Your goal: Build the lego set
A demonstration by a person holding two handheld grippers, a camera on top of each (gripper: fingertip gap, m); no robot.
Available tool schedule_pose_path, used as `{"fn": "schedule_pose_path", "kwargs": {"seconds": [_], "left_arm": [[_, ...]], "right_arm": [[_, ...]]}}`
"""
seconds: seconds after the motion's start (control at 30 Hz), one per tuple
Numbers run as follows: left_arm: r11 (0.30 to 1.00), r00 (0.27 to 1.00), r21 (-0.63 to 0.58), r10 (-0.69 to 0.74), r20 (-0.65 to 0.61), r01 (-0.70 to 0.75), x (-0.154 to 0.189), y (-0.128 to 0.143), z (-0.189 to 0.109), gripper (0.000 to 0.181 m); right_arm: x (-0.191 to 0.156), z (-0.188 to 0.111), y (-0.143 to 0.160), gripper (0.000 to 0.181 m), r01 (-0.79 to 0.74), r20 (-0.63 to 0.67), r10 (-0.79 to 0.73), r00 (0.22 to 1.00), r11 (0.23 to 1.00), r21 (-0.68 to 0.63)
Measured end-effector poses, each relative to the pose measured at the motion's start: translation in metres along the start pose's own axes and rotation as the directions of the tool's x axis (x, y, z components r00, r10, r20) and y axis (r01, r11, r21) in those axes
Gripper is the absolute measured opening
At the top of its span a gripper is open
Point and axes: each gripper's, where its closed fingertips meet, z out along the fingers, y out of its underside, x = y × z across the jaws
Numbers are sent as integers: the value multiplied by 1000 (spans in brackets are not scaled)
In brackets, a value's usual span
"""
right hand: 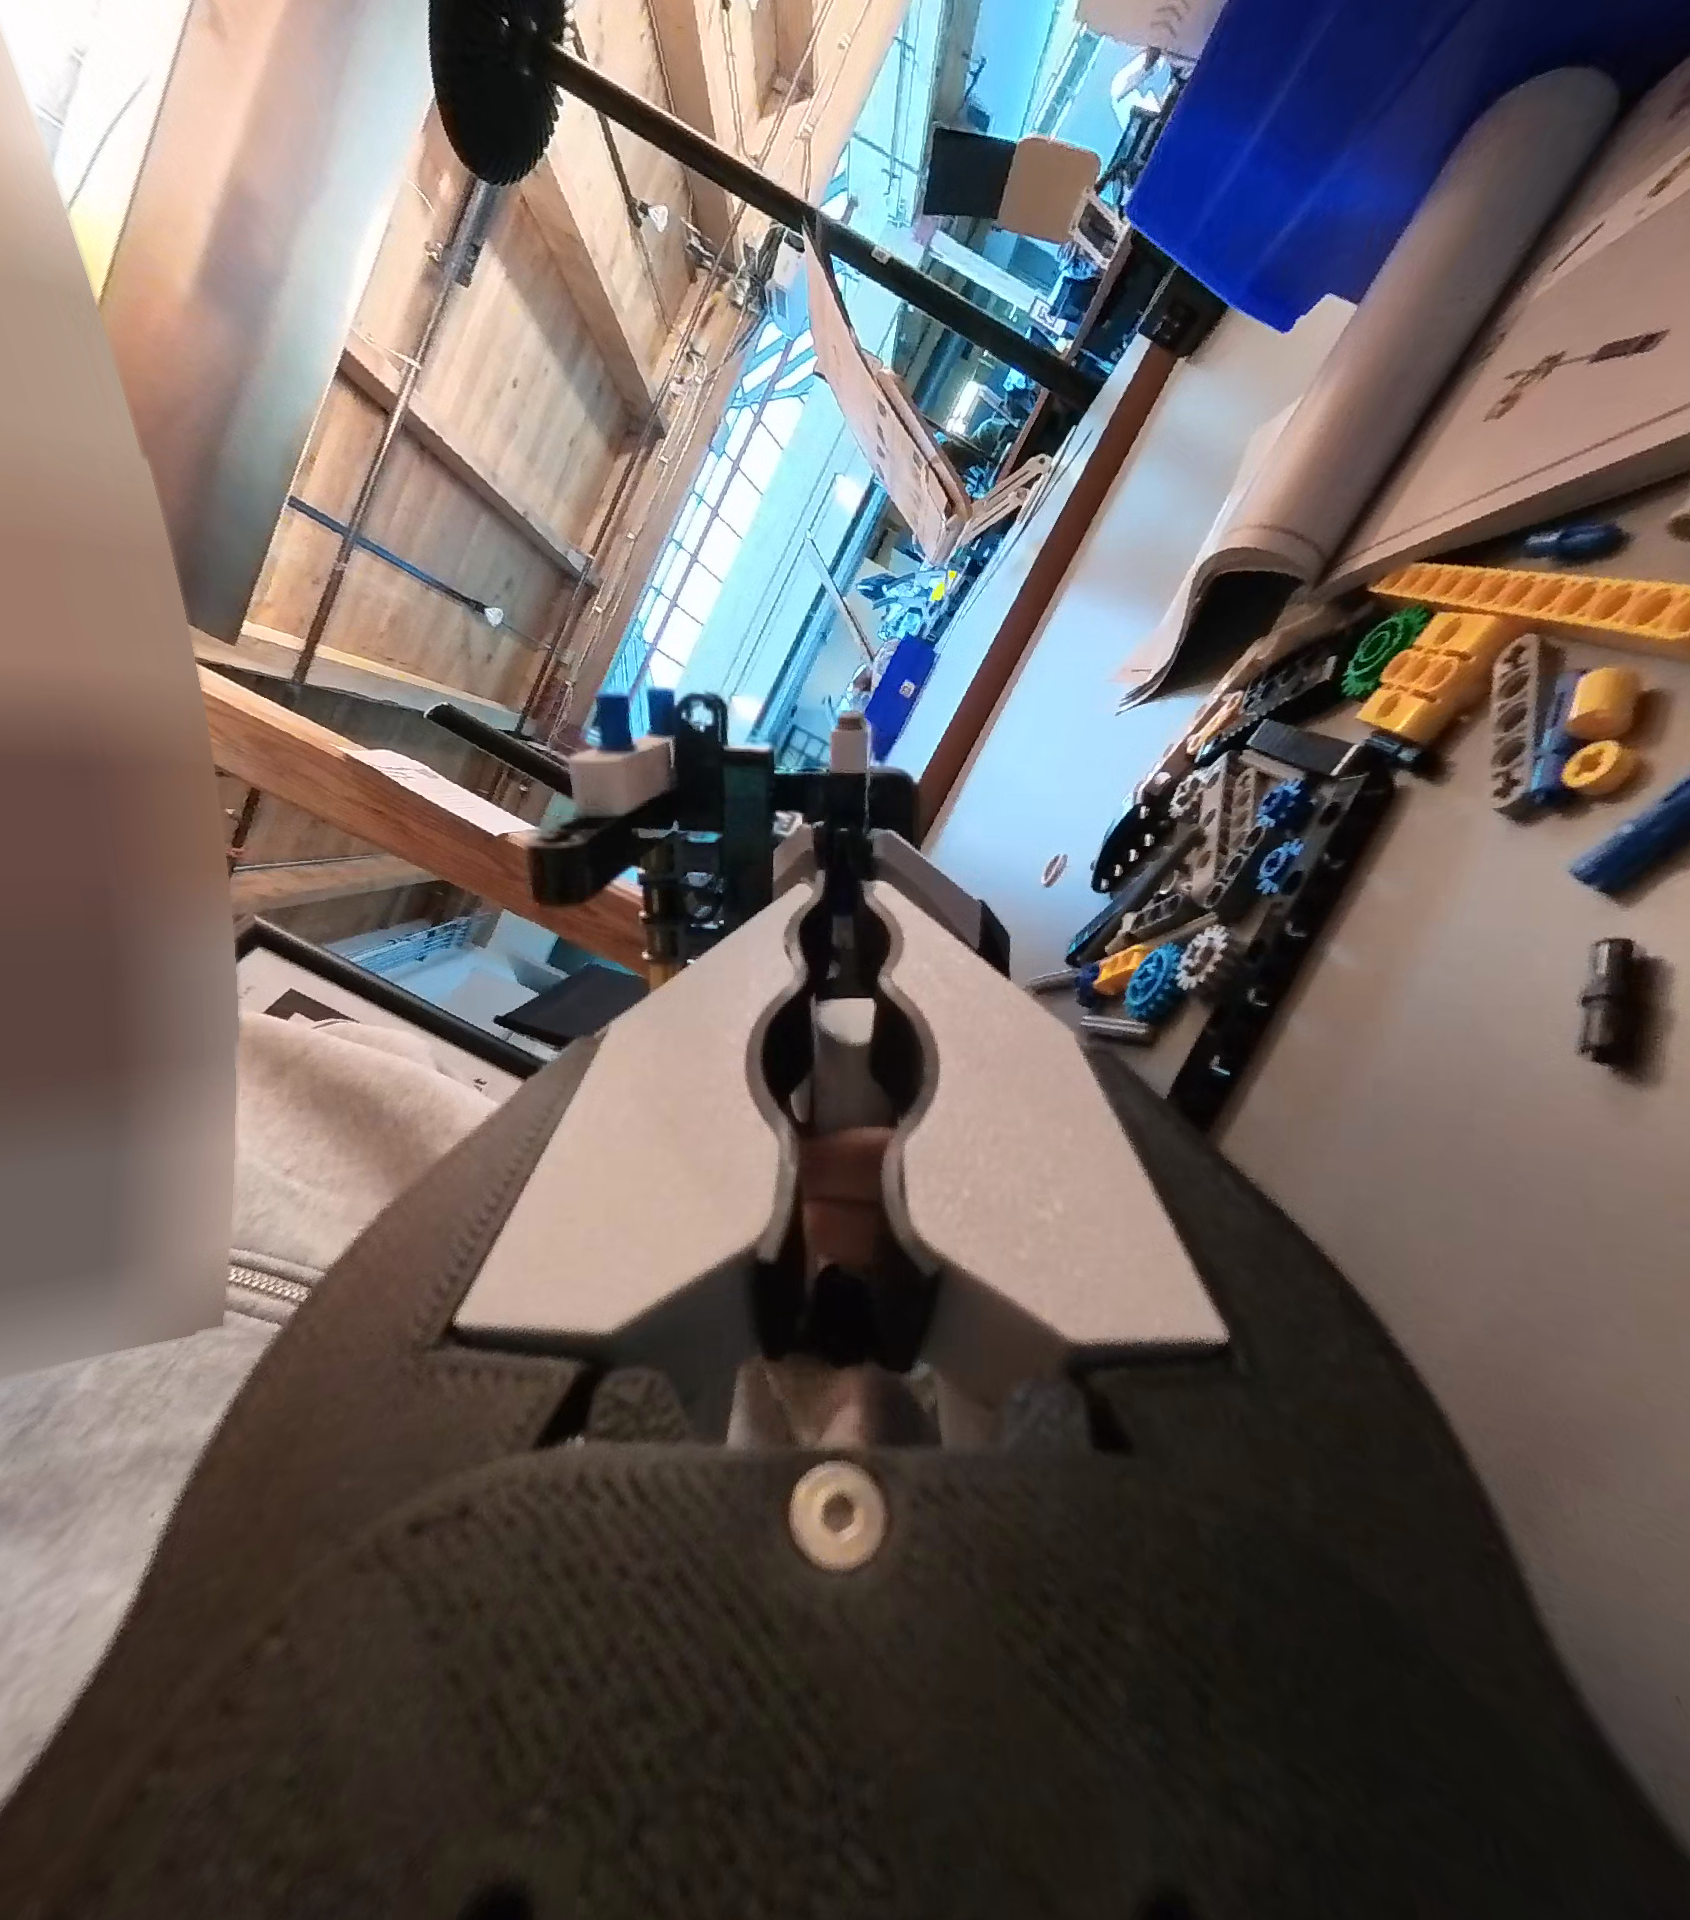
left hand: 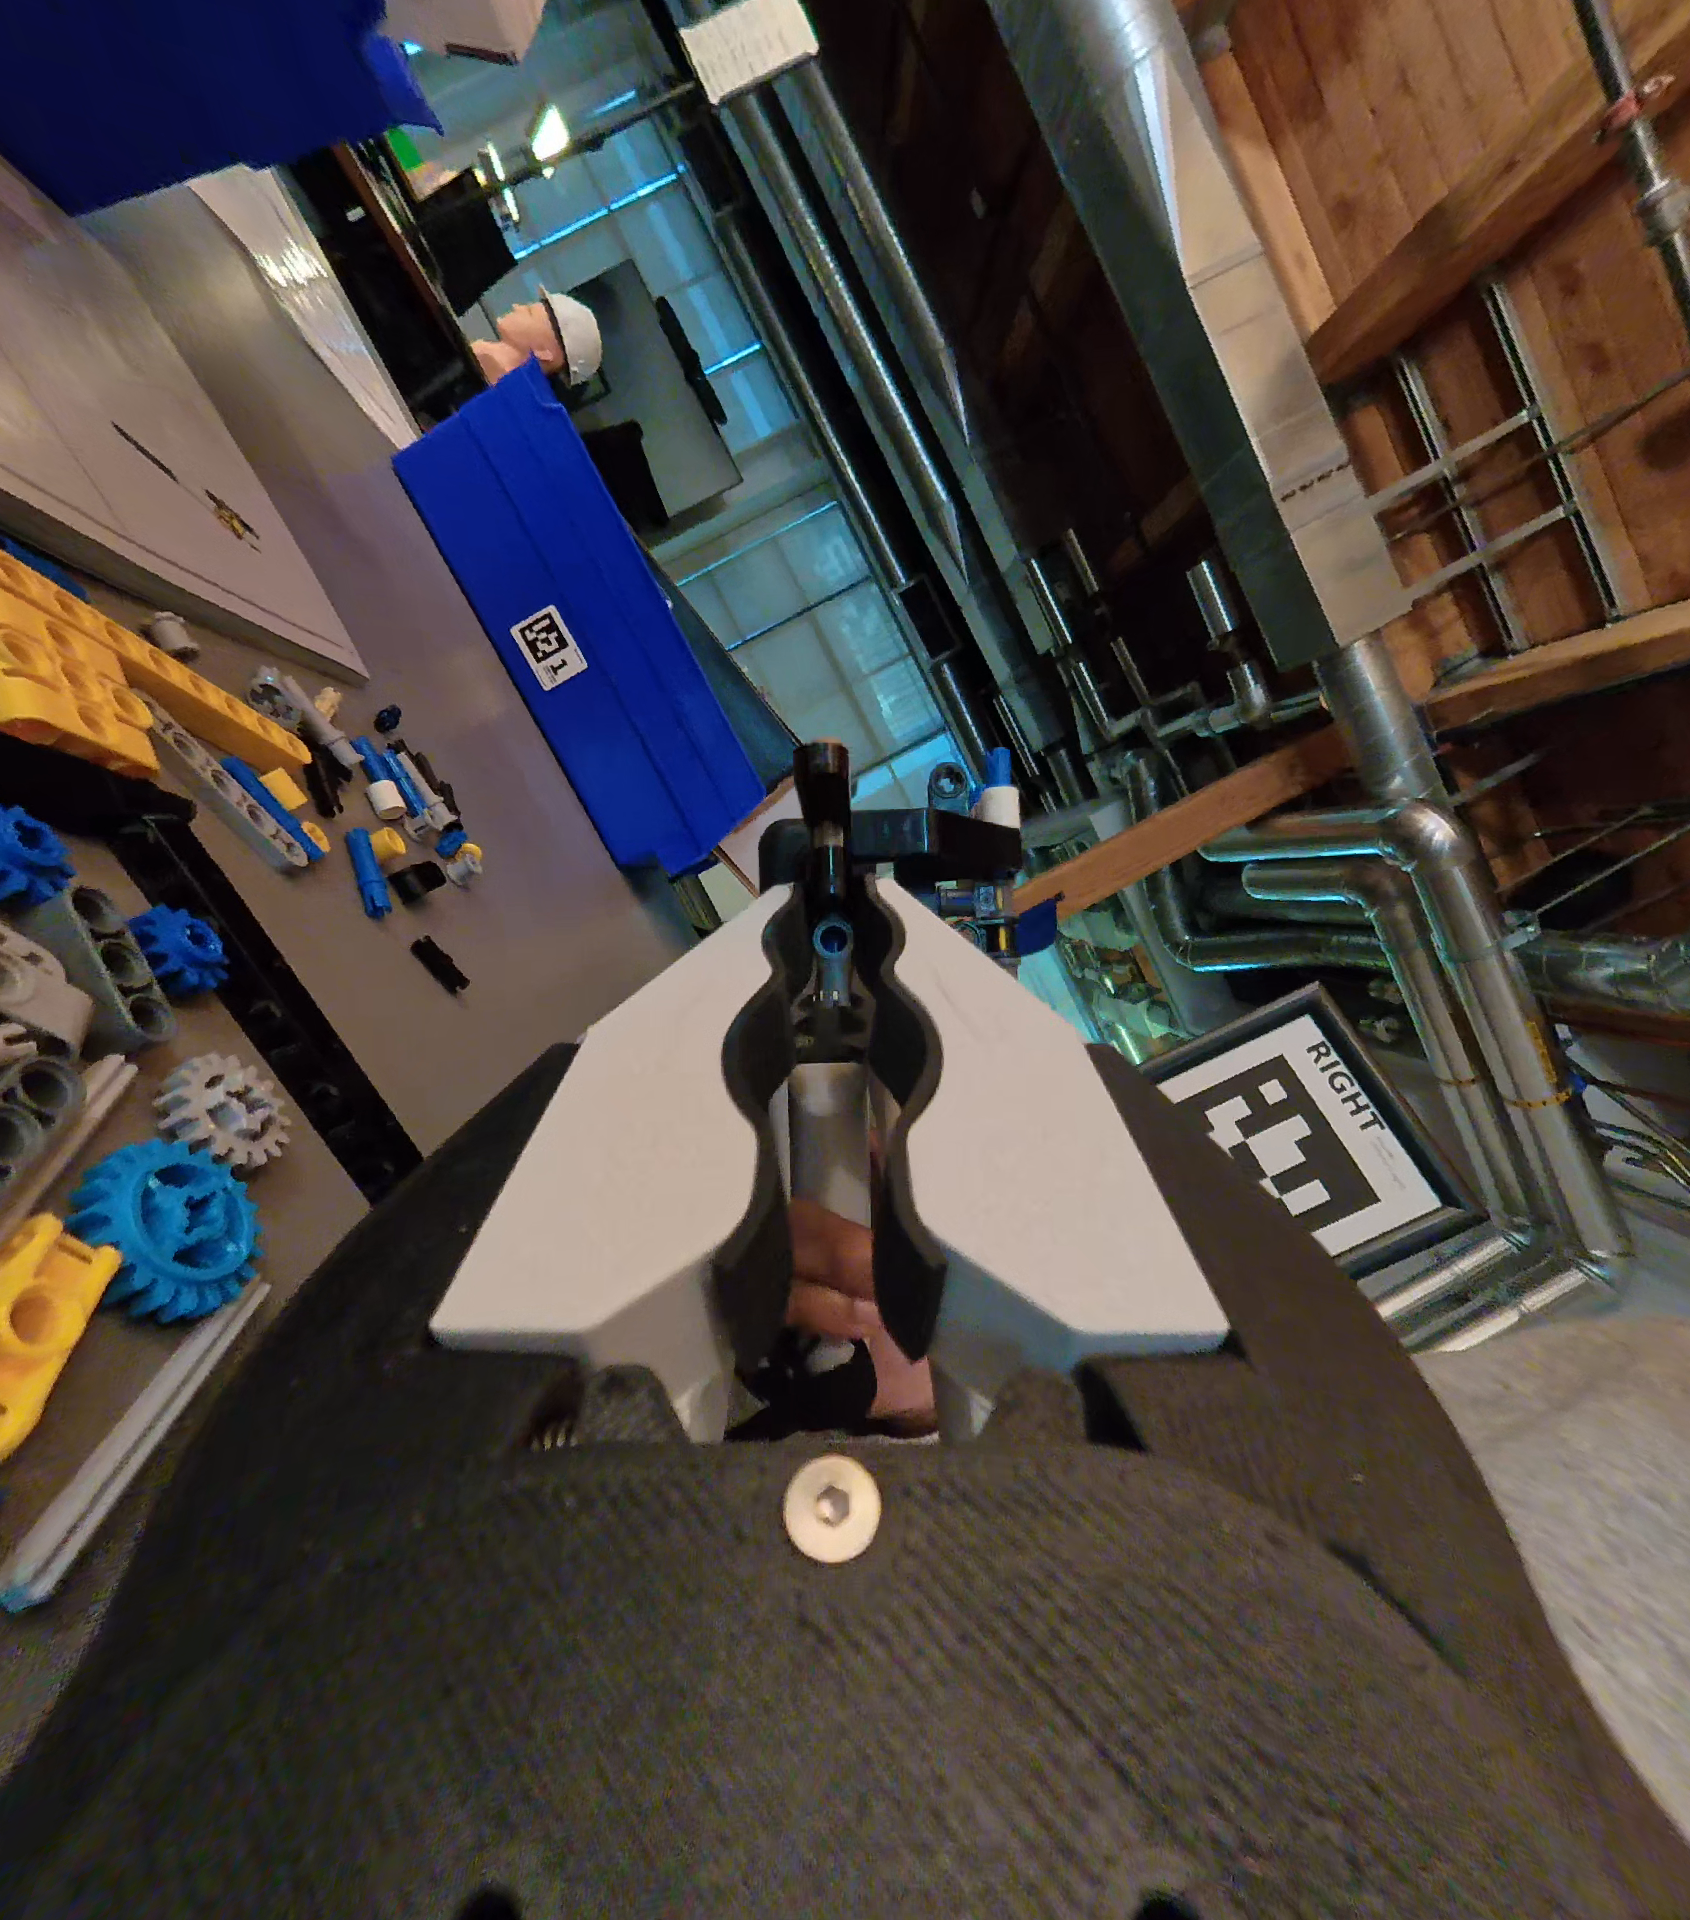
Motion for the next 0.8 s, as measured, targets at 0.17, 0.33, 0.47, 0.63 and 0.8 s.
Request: {"fn": "schedule_pose_path", "kwargs": {"seconds": [0.17, 0.33, 0.47, 0.63, 0.8], "left_arm": [[999, 999, 27, -36, -1, 36, -1, 0, -1, 6], [998, 999, 34, -49, -1, 49, -2, 1, -1, 6], [997, 998, 44, -60, -7, 60, -2, 1, -1, 5], [996, 997, 49, -69, -18, 70, -2, 1, -1, 5], [995, 997, 65, -73, -22, 75, -2, 0, -2, 6]], "right_arm": [[2, 1, 2, 3, 66, -62, -69, 996, 997, -43], [3, 0, 3, 3, 87, -76, -92, 993, 994, -71], [3, 0, 3, 3, 91, -76, -98, 992, 991, -96], [2, 0, 4, 3, 76, -58, -83, 995, 991, -109], [2, 0, 5, 3, 65, -48, -71, 996, 991, -118]]}}
